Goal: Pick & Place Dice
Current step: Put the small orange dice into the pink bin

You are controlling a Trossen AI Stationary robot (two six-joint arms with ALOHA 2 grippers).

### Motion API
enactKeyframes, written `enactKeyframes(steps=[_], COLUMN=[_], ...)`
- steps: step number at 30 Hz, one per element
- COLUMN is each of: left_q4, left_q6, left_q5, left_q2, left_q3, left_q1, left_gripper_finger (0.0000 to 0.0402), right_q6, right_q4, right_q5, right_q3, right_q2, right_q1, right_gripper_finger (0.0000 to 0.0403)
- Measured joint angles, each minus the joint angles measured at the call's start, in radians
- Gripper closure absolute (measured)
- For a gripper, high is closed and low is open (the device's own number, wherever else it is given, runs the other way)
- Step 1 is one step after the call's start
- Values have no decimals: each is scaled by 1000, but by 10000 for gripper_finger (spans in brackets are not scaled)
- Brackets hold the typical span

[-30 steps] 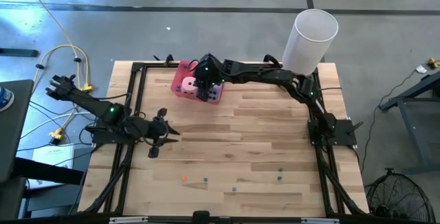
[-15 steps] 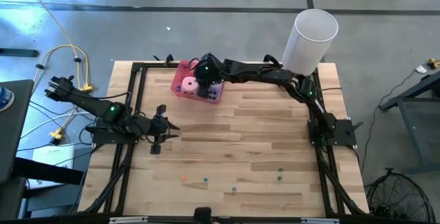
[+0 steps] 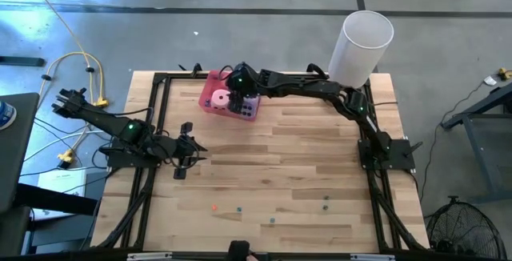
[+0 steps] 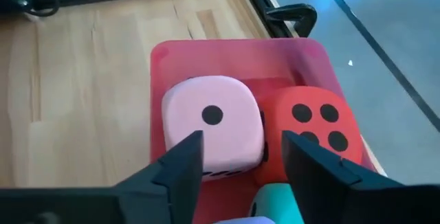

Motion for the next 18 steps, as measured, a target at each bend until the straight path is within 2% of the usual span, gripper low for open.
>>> enactKeyframes(steps=[4, 8, 14, 18], left_q4=[0, -1, -1, 3], left_q6=[-17, -39, -97, -136], left_q5=[0, 1, 10, 85], left_q2=[0, 0, 2, 12], left_q3=[0, 0, -22, -60], left_q1=[0, 0, 0, 0], left_gripper_finger=[285, 285, 285, 285], right_q6=[-32, -49, 21, 128], right_q4=[12, -9, -221, -385], right_q5=[5, 49, 49, 37], right_q3=[-1, 0, 2, 2], right_q2=[-15, -102, -256, -331], right_q1=[10, 58, 182, 286], right_gripper_finger=[192, 186, 194, 199])
